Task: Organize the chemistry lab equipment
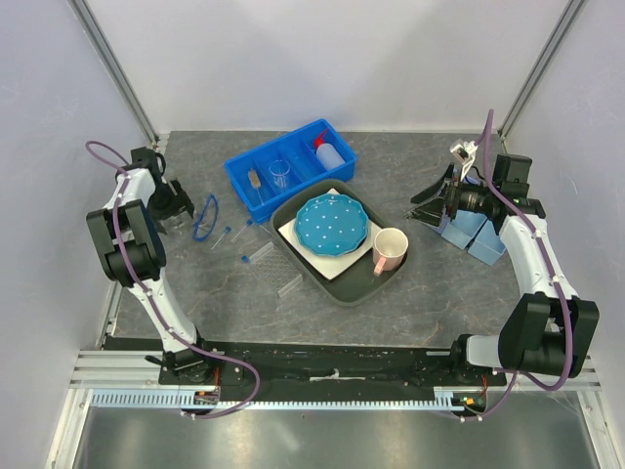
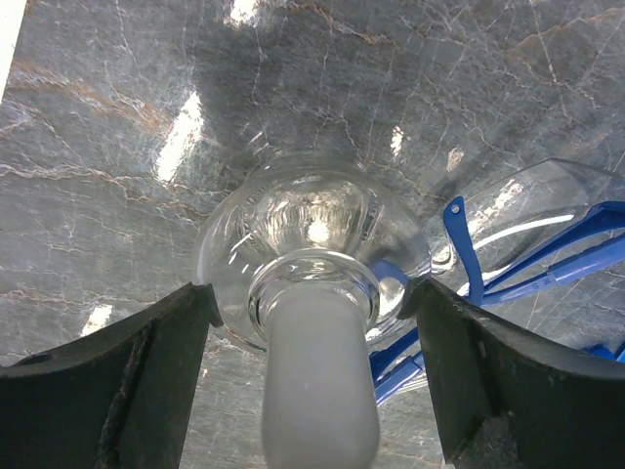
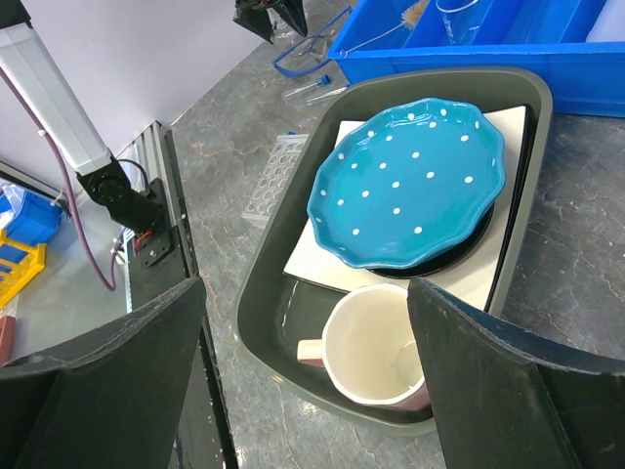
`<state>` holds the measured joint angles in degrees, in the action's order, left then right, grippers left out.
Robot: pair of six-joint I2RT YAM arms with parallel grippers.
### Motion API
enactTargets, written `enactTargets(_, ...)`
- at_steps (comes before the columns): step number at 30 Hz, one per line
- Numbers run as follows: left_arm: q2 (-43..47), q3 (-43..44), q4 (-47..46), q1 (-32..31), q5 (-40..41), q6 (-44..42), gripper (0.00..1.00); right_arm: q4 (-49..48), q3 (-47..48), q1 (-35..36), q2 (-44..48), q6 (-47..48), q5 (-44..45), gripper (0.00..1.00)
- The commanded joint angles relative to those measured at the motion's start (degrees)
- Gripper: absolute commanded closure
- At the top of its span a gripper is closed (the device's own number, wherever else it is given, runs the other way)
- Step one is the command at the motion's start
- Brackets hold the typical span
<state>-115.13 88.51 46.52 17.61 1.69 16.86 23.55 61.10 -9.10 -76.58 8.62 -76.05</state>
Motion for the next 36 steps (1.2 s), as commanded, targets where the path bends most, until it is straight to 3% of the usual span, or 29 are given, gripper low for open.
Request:
enactTargets(1,-1.15,1.31,0.06,-0.29,0.59,-1.57,0.18,-2.11,-0.37,0.31,0.2,0.17,-0.5,0.09)
enactTargets(5,-0.8,1.14,-0.03,-0.29,1.64,-1.39,0.21,-2.02,-0.46,0.4,0.2,0.43,-0.06,0.08)
enactTargets(16,7.89,-1.58,-3.19,-0.29,2.87,-3.85,0.6,-2.11,-0.55,0.31,0.02,0.43,0.11,0.08)
enactTargets(36,25.47,-18.01,-8.91,-1.17,-4.41,-1.4,0.72,-2.19,-0.81,1.02,-0.07,0.87,0.47,0.07)
